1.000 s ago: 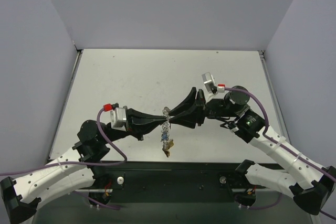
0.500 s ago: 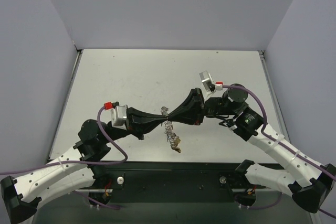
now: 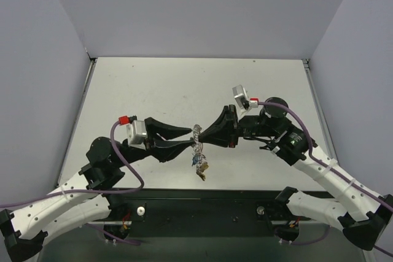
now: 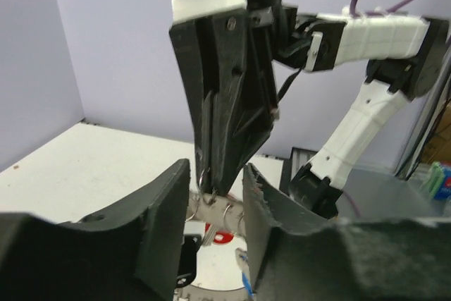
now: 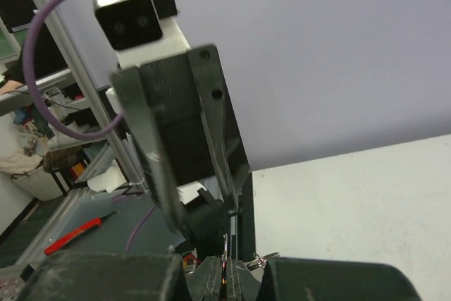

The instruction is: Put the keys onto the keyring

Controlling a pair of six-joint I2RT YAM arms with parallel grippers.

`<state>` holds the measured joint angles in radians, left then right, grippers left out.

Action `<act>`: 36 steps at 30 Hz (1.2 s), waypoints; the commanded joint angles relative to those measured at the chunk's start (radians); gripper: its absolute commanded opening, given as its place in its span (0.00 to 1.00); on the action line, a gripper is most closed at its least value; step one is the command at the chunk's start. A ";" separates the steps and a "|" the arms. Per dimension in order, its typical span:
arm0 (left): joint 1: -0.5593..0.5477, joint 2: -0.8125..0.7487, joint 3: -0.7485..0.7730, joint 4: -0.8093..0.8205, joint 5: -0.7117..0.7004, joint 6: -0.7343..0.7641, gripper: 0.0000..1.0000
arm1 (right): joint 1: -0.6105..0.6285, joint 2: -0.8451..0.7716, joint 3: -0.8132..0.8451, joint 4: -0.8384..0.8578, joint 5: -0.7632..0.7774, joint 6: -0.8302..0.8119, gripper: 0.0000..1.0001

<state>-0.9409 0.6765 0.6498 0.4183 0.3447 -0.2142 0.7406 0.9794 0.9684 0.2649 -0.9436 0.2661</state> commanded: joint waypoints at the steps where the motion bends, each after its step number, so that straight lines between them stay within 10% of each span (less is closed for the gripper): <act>1: -0.004 -0.048 0.125 -0.079 -0.004 0.032 0.52 | -0.001 -0.044 0.062 -0.134 0.035 -0.125 0.00; 18: -0.003 0.306 0.777 -1.105 0.212 0.299 0.61 | 0.031 0.019 0.352 -0.815 0.138 -0.501 0.00; 36: -0.010 0.488 0.858 -1.299 0.332 0.391 0.52 | 0.144 0.160 0.432 -0.879 0.132 -0.550 0.00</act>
<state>-0.9424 1.1580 1.4647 -0.8593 0.6285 0.1432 0.8734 1.1553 1.3502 -0.6483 -0.7765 -0.2619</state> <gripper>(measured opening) 0.538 0.045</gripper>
